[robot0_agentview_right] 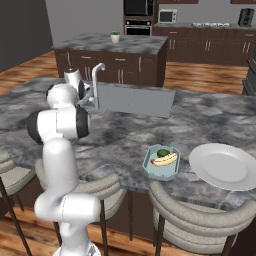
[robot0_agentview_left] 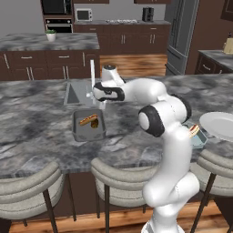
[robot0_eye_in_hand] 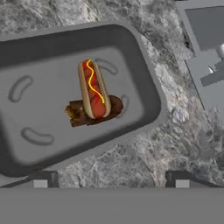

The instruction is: Place one cooked food and one vegetable from the large plate to each tupperware container.

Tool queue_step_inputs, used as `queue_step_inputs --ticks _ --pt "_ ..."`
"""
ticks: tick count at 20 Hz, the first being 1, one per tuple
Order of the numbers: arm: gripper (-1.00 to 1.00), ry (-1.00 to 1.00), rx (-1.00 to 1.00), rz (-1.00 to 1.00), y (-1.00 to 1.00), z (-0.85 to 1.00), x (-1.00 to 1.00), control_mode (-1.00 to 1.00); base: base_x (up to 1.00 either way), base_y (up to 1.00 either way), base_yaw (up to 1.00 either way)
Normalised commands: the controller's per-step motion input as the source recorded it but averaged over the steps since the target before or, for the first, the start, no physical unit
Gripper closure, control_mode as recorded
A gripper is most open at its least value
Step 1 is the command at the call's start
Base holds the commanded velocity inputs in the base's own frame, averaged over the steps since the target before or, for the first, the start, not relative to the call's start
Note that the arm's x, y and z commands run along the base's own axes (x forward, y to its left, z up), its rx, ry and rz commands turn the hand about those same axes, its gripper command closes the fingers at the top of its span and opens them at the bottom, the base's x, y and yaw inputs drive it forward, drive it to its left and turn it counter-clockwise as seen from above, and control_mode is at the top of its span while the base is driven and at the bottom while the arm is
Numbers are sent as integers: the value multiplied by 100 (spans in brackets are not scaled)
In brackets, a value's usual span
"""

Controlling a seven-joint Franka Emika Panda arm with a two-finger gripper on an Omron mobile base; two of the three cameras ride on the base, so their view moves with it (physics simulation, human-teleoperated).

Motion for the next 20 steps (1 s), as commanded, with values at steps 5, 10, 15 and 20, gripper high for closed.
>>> queue_step_inputs --ticks 5,10,15,20 --pt "-100 -40 16 -3 -100 -1 -98 -100 0 0 0" --pt "-100 -20 10 -3 -100 0 -100 -100 0 0 0" --pt "-100 -33 3 0 -86 0 -100 -100 0 0 0" --pt "-100 -38 -4 -1 -49 0 -100 -100 0 0 0"
